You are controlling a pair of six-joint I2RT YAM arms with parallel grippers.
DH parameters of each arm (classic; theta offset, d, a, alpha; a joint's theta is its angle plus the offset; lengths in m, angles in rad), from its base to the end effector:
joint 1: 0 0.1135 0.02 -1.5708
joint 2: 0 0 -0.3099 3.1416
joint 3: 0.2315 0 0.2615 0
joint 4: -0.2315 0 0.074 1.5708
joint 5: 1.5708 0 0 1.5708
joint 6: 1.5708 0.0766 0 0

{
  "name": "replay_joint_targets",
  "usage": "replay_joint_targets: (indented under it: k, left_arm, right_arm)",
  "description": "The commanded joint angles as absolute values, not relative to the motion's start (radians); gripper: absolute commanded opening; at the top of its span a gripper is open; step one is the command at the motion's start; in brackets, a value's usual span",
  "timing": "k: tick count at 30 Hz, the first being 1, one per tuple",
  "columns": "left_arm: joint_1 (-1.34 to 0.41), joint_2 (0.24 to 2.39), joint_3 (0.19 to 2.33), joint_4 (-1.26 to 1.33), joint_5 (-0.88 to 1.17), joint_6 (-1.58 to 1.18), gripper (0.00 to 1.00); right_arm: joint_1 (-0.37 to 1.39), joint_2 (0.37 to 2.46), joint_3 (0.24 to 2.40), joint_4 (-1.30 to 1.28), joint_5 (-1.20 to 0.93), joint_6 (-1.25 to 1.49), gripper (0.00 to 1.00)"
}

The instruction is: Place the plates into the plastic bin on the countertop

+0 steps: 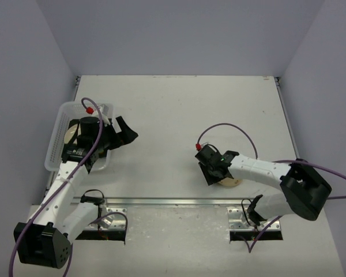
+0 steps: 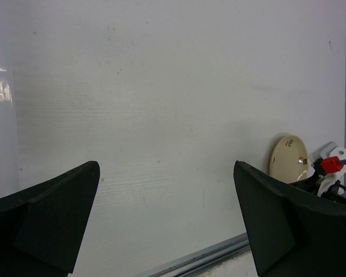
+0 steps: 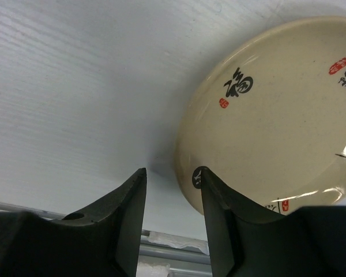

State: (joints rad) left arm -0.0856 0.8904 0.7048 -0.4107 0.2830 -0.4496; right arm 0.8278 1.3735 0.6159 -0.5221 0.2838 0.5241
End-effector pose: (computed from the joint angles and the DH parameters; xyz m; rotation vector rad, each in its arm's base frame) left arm 0.2058 -0.0391 0.2835 -0.2347 2.1924 -0.6101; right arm 0.1699 0.1532 0.1447 -0.3576 2.7158 -0.0541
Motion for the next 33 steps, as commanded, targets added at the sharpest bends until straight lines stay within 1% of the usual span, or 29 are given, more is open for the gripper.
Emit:
replay_joint_targets:
  k: [1,6,7,9,11,14,21,25,27,29,31,33]
  left_arm:
    - [-0.094,0.888,0.706,-0.365,0.305,-0.442,1.00]
    - [-0.093,0.884,0.706,-0.367,0.311,-0.437,1.00]
    - [-0.092,0.885,0.704,-0.367,0.310,-0.437,1.00]
    - [-0.094,0.886,0.705,-0.367,0.313,-0.437,1.00]
    - [-0.094,0.889,0.707,-0.367,0.317,-0.437,1.00]
    - [-0.094,0.890,0.707,-0.367,0.317,-0.436,1.00]
    - [-0.094,0.894,0.698,-0.353,0.353,-0.460,1.00]
    - [-0.099,0.900,0.617,-0.219,0.531,-0.579,1.00]
    - [-0.111,0.907,0.578,-0.141,0.579,-0.647,1.00]
    - [-0.142,0.909,0.536,-0.103,0.564,-0.716,1.00]
    - [-0.211,0.894,0.500,-0.043,0.506,-0.810,1.00]
    - [-0.246,0.882,0.479,-0.017,0.465,-0.869,1.00]
  right_arm:
    - [0.850,1.379,0.647,-0.544,0.378,0.546,0.43]
    - [0.865,1.467,0.650,-0.580,0.476,0.563,0.41]
    - [0.870,1.482,0.648,-0.578,0.485,0.565,0.39]
    - [0.882,1.490,0.652,-0.582,0.504,0.568,0.33]
    - [0.897,1.499,0.660,-0.581,0.519,0.562,0.19]
    - [0.920,1.493,0.672,-0.575,0.512,0.545,0.00]
    - [1.035,1.430,0.750,-0.540,0.550,0.402,0.00]
    - [1.161,1.283,0.769,-0.410,0.486,0.226,0.00]
    - [1.203,1.251,0.774,-0.363,0.462,0.157,0.00]
    - [1.236,1.217,0.781,-0.331,0.438,0.100,0.00]
    - [1.284,1.192,0.785,-0.284,0.386,0.025,0.00]
    - [1.328,1.177,0.781,-0.244,0.381,-0.034,0.00]
